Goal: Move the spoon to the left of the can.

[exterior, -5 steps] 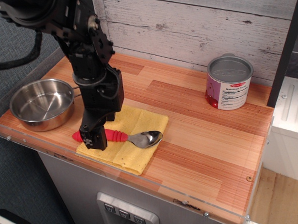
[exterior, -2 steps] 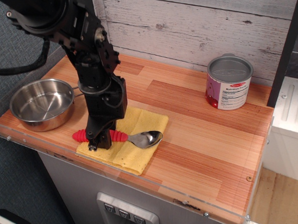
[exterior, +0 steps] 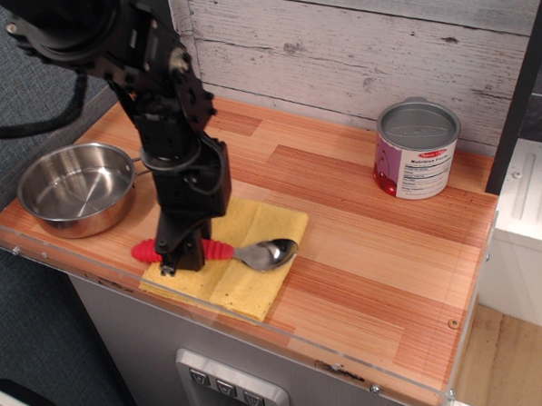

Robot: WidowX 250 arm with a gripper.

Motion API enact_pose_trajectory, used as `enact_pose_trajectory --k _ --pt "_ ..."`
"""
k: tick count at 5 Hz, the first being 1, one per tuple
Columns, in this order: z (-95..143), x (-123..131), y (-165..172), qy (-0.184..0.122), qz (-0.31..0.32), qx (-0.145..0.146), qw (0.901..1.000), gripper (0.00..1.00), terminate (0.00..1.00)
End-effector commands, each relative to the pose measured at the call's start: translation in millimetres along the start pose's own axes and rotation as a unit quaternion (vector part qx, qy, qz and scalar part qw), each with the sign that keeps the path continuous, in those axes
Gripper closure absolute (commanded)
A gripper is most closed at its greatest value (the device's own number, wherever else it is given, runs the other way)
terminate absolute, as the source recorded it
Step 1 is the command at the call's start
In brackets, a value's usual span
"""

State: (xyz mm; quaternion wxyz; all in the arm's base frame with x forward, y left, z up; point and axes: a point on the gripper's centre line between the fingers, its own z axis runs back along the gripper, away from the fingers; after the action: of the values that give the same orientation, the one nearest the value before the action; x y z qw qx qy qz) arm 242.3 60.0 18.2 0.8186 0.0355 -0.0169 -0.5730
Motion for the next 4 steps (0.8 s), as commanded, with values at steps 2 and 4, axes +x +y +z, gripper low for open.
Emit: enact_pose_trajectory --k 2,4 --pt "55 -7 29 -0.01 0.05 0.057 0.9971 1.0 0.0" --pt "68 2 24 -0.028 0.032 0.059 0.9973 1.0 0.0"
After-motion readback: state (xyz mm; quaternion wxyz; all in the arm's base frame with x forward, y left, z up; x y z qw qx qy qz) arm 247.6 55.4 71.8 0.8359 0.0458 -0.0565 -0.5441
